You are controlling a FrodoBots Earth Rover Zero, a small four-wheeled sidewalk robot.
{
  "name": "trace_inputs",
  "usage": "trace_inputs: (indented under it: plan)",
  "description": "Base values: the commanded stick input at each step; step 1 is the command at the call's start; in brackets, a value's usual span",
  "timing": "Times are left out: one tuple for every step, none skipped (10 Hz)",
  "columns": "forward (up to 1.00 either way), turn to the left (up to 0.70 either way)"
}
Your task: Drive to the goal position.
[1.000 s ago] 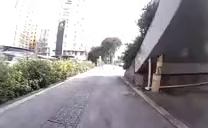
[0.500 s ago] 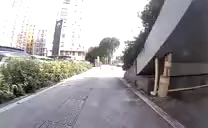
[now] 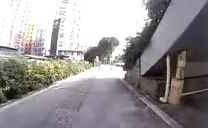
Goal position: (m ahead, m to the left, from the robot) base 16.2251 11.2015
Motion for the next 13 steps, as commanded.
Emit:
trace_inputs:
  plan:
    - [0.70, 0.01]
    - [0.70, 0.01]
    - [0.70, 0.01]
    - [0.70, 0.01]
    - [0.70, 0.01]
    - [0.70, 0.01]
    - [0.70, 0.01]
    - [0.70, 0.01]
    - [0.70, 0.01]
    - [0.70, 0.07]
    - [0.70, 0.14]
    - [0.70, 0.13]
    - [0.70, 0.07]
